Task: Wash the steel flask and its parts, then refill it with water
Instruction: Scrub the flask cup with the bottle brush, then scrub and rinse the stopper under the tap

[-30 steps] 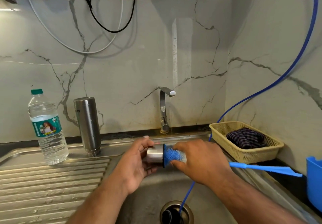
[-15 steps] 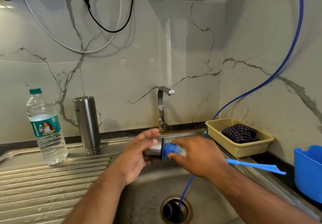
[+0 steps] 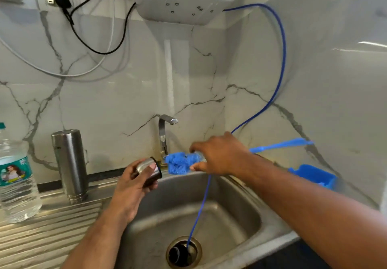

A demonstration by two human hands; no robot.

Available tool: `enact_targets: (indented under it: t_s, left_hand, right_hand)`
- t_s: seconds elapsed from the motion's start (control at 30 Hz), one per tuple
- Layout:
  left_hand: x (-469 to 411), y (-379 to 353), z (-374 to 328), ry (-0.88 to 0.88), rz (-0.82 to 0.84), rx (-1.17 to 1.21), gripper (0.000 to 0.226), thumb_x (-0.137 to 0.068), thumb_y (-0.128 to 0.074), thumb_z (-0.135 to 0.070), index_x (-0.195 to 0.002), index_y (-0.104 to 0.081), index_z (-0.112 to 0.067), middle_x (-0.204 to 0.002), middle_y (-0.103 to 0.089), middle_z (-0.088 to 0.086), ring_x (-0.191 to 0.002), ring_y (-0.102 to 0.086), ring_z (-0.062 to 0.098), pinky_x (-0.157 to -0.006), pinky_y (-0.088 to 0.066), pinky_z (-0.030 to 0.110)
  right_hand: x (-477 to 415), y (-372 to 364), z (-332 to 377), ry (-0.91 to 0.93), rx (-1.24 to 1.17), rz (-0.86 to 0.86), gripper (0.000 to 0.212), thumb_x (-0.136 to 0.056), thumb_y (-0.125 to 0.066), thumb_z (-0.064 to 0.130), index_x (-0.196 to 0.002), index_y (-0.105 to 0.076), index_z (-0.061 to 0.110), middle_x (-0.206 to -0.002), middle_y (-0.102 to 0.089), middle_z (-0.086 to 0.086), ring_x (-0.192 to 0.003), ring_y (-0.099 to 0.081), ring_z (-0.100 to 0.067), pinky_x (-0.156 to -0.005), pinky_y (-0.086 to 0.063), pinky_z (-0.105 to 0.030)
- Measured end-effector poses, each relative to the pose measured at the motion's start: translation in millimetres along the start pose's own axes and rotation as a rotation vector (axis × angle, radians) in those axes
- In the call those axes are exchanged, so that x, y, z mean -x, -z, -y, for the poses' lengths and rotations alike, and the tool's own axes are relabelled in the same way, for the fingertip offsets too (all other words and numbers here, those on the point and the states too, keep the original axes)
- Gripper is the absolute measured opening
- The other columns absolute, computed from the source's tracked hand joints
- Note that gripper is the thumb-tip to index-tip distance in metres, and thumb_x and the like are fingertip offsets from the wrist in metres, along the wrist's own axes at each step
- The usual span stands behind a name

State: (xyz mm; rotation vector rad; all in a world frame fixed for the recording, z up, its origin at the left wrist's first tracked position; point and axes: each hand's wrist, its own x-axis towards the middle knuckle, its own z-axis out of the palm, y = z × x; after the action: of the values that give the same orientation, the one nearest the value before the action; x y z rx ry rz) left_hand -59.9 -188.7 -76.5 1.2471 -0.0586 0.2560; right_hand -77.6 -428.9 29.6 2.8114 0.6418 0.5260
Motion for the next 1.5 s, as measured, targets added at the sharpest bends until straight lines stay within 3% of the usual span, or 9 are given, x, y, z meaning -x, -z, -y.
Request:
enact_targets:
  t_s: [0.13, 0.23, 0.3, 0.43, 0.6, 0.77, 0.9, 1.17, 1.5]
  left_hand:
    - [17, -43, 20, -0.07, 0.158, -0.056, 0.051, -0.075, -0.08, -0.014, -0.124, -0.063, -0.016, -0.124, -0.067, 0.016, -0.114, -0.068, 0.036, -0.087, -0.062, 0.041]
    - [28, -60, 36, -0.121, 0.213, -0.204, 0.054, -0.072, -0.092, -0.023, -0.119, -0.066, -0.029, -0.117, -0.07, 0.005, -0.113, -0.068, 0.032, -0.097, -0.057, 0.049]
    - [33, -64, 41, -0.147, 0.27, -0.303, 0.061, -0.065, -0.096, -0.036, -0.119, -0.067, -0.037, -0.117, -0.071, 0.0, -0.111, -0.069, 0.024, -0.1, -0.055, 0.05]
    - [41, -68, 43, -0.189, 0.293, -0.366, 0.061, -0.066, -0.087, -0.035, -0.122, -0.065, -0.035, -0.117, -0.07, -0.002, -0.11, -0.068, 0.019, -0.1, -0.055, 0.044]
    - [45, -68, 39, -0.226, 0.265, -0.434, 0.059, -0.076, -0.086, -0.025, -0.129, -0.059, -0.03, -0.119, -0.067, -0.001, -0.111, -0.064, 0.016, -0.085, -0.05, 0.025]
    - [43, -62, 38, -0.181, 0.286, -0.402, 0.071, -0.063, -0.086, -0.039, -0.128, -0.059, -0.033, -0.122, -0.065, -0.001, -0.114, -0.063, 0.021, -0.099, -0.053, 0.041]
    - [43, -63, 39, -0.188, 0.302, -0.38, 0.07, -0.063, -0.086, -0.035, -0.128, -0.059, -0.031, -0.121, -0.066, -0.002, -0.112, -0.065, 0.021, -0.094, -0.053, 0.036]
    - [41, -64, 44, -0.173, 0.343, -0.388, 0.065, -0.071, -0.086, -0.029, -0.129, -0.058, -0.031, -0.122, -0.065, -0.002, -0.112, -0.064, 0.018, -0.086, -0.051, 0.026]
    - [36, -58, 47, -0.137, 0.325, -0.38, 0.067, -0.063, -0.091, -0.04, -0.123, -0.061, -0.04, -0.123, -0.066, 0.001, -0.115, -0.064, 0.021, -0.099, -0.053, 0.041]
  right_hand:
    - [15, 57, -29, 0.023, 0.211, 0.094, 0.062, -0.088, -0.067, 0.061, -0.133, -0.045, 0.024, -0.118, -0.066, -0.004, -0.109, -0.063, -0.028, -0.095, -0.042, -0.043]
    - [26, 95, -64, -0.027, 0.428, 0.178, 0.063, -0.079, -0.079, 0.057, -0.129, -0.053, 0.031, -0.12, -0.064, 0.0, -0.117, -0.061, -0.025, -0.098, -0.04, -0.041]
    - [32, 109, -86, -0.082, 0.53, 0.233, 0.061, -0.072, -0.086, 0.052, -0.123, -0.057, 0.034, -0.11, -0.062, 0.003, -0.116, -0.06, -0.023, -0.1, -0.039, -0.041]
    - [50, 116, -117, -0.177, 0.67, 0.403, 0.054, -0.07, -0.091, 0.041, -0.111, -0.056, 0.035, -0.083, -0.048, 0.013, -0.096, -0.05, -0.019, -0.102, -0.036, -0.044]
    - [66, 98, -141, -0.222, 0.742, 0.504, 0.057, -0.071, -0.092, 0.032, -0.118, -0.06, 0.033, -0.104, -0.052, 0.009, -0.096, -0.044, -0.018, -0.103, -0.031, -0.044]
    - [71, 60, -150, -0.198, 0.697, 0.547, 0.059, -0.07, -0.092, 0.033, -0.118, -0.058, 0.033, -0.12, -0.063, 0.005, -0.098, -0.048, -0.017, -0.104, -0.03, -0.044]
    - [76, 31, -151, -0.195, 0.66, 0.608, 0.063, -0.072, -0.091, 0.033, -0.125, -0.057, 0.031, -0.124, -0.063, 0.004, -0.116, -0.054, -0.02, -0.109, -0.031, -0.048]
    - [79, 15, -163, -0.148, 0.623, 0.666, 0.084, -0.074, -0.09, 0.038, -0.144, -0.044, 0.035, -0.141, -0.055, -0.001, -0.135, -0.043, -0.023, -0.111, -0.03, -0.048]
    - [77, 35, -169, -0.03, 0.678, 0.575, 0.104, -0.071, -0.089, 0.049, -0.155, -0.028, 0.044, -0.158, -0.039, 0.0, -0.148, -0.028, -0.028, -0.124, -0.014, -0.054]
